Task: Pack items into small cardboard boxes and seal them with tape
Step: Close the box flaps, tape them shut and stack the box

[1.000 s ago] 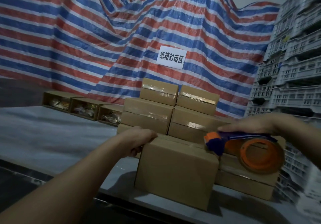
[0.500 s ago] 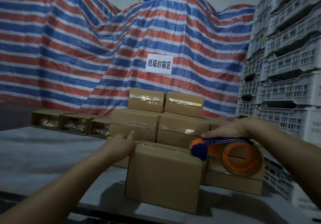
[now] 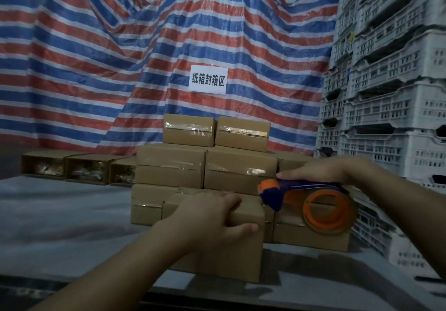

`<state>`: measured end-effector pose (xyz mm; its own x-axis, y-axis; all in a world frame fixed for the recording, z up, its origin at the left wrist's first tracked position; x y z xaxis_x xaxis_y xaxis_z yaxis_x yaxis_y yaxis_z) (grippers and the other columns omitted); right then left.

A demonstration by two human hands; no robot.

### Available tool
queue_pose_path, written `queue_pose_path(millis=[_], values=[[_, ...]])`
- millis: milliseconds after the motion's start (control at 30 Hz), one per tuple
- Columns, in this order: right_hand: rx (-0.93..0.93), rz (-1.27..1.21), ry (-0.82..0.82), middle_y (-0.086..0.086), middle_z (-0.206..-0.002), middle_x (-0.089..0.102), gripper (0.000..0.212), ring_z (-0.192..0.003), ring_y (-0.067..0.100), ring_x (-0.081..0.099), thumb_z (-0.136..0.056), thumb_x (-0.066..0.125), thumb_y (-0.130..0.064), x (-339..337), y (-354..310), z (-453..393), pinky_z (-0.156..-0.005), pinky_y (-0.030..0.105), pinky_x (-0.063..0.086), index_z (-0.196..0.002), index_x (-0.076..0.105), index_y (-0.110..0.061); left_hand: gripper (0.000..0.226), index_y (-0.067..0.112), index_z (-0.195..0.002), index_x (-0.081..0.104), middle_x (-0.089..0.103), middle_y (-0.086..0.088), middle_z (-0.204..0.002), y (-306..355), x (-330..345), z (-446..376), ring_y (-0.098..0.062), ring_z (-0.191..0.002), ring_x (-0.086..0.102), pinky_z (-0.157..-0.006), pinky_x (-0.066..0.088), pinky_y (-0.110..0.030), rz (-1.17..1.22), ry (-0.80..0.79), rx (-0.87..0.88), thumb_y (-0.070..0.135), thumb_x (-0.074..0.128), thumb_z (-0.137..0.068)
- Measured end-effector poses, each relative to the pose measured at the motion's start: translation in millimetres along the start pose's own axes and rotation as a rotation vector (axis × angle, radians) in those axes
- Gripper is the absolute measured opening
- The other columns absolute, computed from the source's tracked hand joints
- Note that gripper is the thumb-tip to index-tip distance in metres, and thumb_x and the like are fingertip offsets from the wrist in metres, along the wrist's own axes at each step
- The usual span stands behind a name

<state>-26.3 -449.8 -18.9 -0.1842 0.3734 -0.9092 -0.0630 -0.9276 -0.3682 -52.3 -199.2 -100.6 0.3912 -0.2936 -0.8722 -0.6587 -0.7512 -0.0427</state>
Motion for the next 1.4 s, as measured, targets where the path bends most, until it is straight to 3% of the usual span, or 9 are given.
queue_pose_path(millis=[200,300,433,800,933,1033,1100,1200,1400], values=[[0.053,0.162,0.097,-0.008,-0.069,0.072,0.071,-0.063,0.002,0.067,-0.068,0.043,-0.089,-0.9,30.8,9.1,-0.074,0.026,0.048,-0.083,0.074,-0.026,0.077,0.033,-0.139,0.042,0.059,0.011,-0.122,-1.5,2.2,0.2,-0.010,-0.105,0.056,-0.089,0.050,-0.034,0.023,-0.007,-0.007,0.084,0.032,-0.082],[0.045,0.198,0.146,-0.003,-0.089,0.074,0.079,-0.089,0.012,0.069,-0.067,0.041,-0.094,19.4,29.3,-2.1,-0.091,0.034,0.050,-0.088,0.075,-0.027,0.075,0.032,-0.132,0.046,0.058,0.007,-0.115,3.1,-0.5,-6.7,-0.009,-0.098,0.055,-0.081,0.049,-0.027,0.027,-0.029,-0.007,0.085,0.035,-0.080],[0.068,0.171,0.131,-0.007,-0.078,0.069,0.068,-0.077,0.010,0.066,-0.078,0.038,-0.090,30.7,27.2,-3.7,-0.074,0.028,0.045,-0.081,0.069,-0.029,0.082,0.043,-0.151,0.015,0.045,-0.006,-0.138,18.7,-0.1,-22.2,-0.024,-0.124,0.045,-0.095,0.039,-0.039,-0.138,-0.143,0.056,0.084,0.031,-0.082],[-0.028,0.036,0.186,0.004,-0.080,0.069,0.093,-0.071,0.018,0.063,-0.064,0.033,-0.092,27.6,56.6,21.7,-0.076,0.029,0.050,-0.090,0.072,-0.012,0.076,0.044,-0.152,0.019,0.029,0.004,-0.158,21.8,3.3,-21.5,-0.022,-0.141,0.031,-0.106,0.035,-0.042,-0.058,-0.204,0.054,0.079,0.034,-0.086],[-0.032,0.318,0.210,0.002,-0.085,0.072,0.080,-0.077,0.019,0.068,-0.081,0.032,-0.088,34.8,22.9,18.2,-0.083,0.035,0.054,-0.086,0.070,-0.019,0.074,0.043,-0.151,0.021,0.034,0.006,-0.155,22.8,2.9,-21.7,-0.020,-0.137,0.034,-0.102,0.036,-0.040,-0.043,-0.203,0.062,0.077,0.036,-0.087],[0.006,1.038,0.288,0.000,-0.086,0.064,0.044,-0.077,0.017,0.060,-0.099,0.048,-0.058,42.1,-5.7,15.8,-0.069,0.031,0.047,-0.081,0.061,-0.019,0.076,0.044,-0.152,0.019,0.031,0.008,-0.157,20.7,3.1,-21.7,-0.020,-0.138,0.032,-0.104,0.035,-0.042,-0.048,-0.199,0.052,0.079,0.035,-0.086],[0.035,1.218,0.252,0.001,-0.085,0.059,0.048,-0.080,0.020,0.058,-0.099,0.045,-0.059,53.0,1.0,14.6,-0.063,0.032,0.043,-0.080,0.057,-0.016,0.077,0.044,-0.152,0.018,0.028,0.008,-0.158,20.3,3.7,-20.5,-0.021,-0.139,0.031,-0.105,0.035,-0.043,-0.049,-0.211,0.044,0.080,0.034,-0.085],[0.041,1.078,0.351,-0.002,-0.073,0.054,0.067,-0.076,0.018,0.059,-0.089,0.035,-0.081,47.0,18.2,26.6,-0.067,0.032,0.050,-0.069,0.052,-0.019,0.078,0.044,-0.152,0.019,0.029,0.008,-0.158,21.1,3.5,-19.9,-0.022,-0.139,0.030,-0.105,0.035,-0.043,-0.063,-0.198,0.045,0.081,0.034,-0.084],[0.040,0.899,0.481,-0.006,-0.069,0.057,0.071,-0.064,0.009,0.054,-0.086,0.027,-0.086,59.3,51.7,26.4,-0.069,0.030,0.051,-0.067,0.054,-0.024,0.079,0.043,-0.151,0.022,0.033,0.006,-0.156,20.2,5.7,-21.6,-0.023,-0.138,0.033,-0.104,0.038,-0.044,-0.058,-0.191,0.045,0.082,0.034,-0.084]])
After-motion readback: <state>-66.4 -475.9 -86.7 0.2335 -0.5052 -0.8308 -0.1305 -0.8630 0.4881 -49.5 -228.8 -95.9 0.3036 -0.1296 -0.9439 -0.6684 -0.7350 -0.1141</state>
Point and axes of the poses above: each hand's wrist, its own z-axis away from the middle knuckle, its own x-axis out of the palm, y = z × x, the point moved 4 cm from there along -z, towards the middle knuckle
